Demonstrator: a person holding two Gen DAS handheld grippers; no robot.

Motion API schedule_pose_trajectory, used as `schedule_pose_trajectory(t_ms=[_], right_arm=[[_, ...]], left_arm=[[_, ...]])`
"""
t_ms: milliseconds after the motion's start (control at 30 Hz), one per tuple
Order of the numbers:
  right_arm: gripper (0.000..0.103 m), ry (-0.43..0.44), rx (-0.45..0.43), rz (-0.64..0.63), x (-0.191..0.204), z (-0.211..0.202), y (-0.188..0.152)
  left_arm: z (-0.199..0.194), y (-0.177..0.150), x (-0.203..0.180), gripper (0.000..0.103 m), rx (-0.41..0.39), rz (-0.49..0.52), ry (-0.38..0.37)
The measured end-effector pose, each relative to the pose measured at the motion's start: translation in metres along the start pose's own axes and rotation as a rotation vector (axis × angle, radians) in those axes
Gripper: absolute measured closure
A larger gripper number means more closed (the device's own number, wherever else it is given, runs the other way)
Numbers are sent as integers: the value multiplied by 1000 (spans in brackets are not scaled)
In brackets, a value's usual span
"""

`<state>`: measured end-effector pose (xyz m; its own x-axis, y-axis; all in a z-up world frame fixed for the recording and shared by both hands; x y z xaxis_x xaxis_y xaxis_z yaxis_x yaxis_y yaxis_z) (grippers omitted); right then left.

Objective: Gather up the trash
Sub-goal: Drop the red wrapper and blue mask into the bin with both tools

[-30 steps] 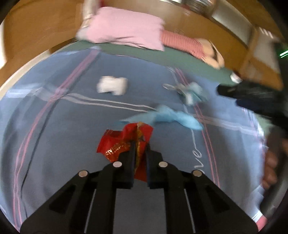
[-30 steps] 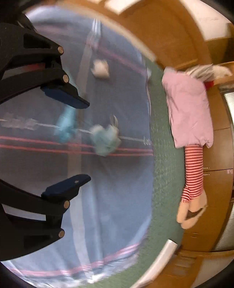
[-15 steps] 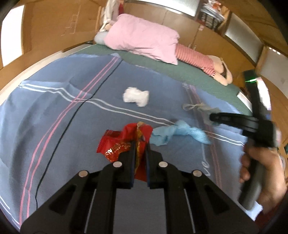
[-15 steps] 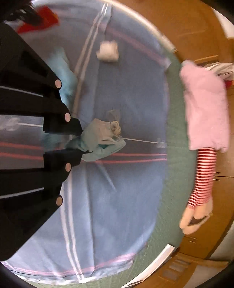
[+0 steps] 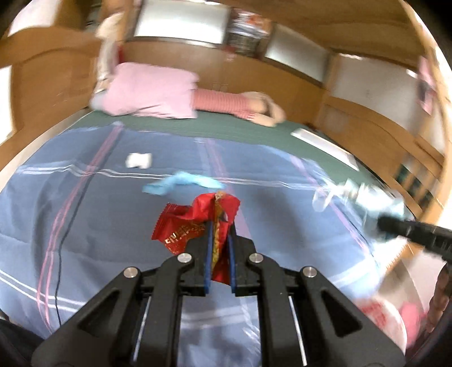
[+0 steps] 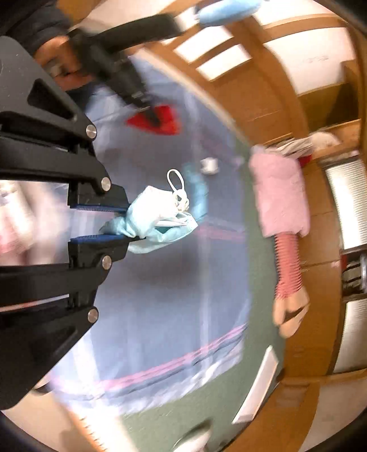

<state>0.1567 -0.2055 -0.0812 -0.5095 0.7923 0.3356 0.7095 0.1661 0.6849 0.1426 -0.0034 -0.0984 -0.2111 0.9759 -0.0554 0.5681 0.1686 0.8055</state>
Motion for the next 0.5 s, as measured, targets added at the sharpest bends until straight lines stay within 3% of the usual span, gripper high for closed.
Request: schedule_pose_trajectory(t_ms=[67,167,333,367,400,467,500], right_arm=[[89,-59,56,-8,-3,-18,-31],[89,-70,130,33,-6,-34,-74],[85,-149,291,125,-24,-32,-141],[70,-153,322,150,-26,-31,-152],[49,-160,340,183,-30,-31,-160],[33,-158,297,207,-31,-39,-157],[33,-143,231,229,-32,-51,-147]], left_arm=[[-15,-10,-17,93,3,43,-44],[-31,-24,-35,93,7,89,-93],[-52,-44,-59,93,22,163,-164],[-56,-49,-65,93,28,181,-190],[-59,-53,-70,93,36,192,-215],[-63,-64,-84,93,74,228,-301],[-66,-71,-92,93,108,233,-381]])
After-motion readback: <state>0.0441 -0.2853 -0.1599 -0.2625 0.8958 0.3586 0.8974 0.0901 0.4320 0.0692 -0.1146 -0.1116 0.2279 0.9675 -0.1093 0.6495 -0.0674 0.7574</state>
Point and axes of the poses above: each gripper's, at about its wrist camera, not at the fingertips, and z roughly the way its jaws point, x to its left, y to its top, the point moved 7 cm from there along z, roughly the way its jaws point, and after that the axes turned 13 degrees about y, right-handed, at the moved point
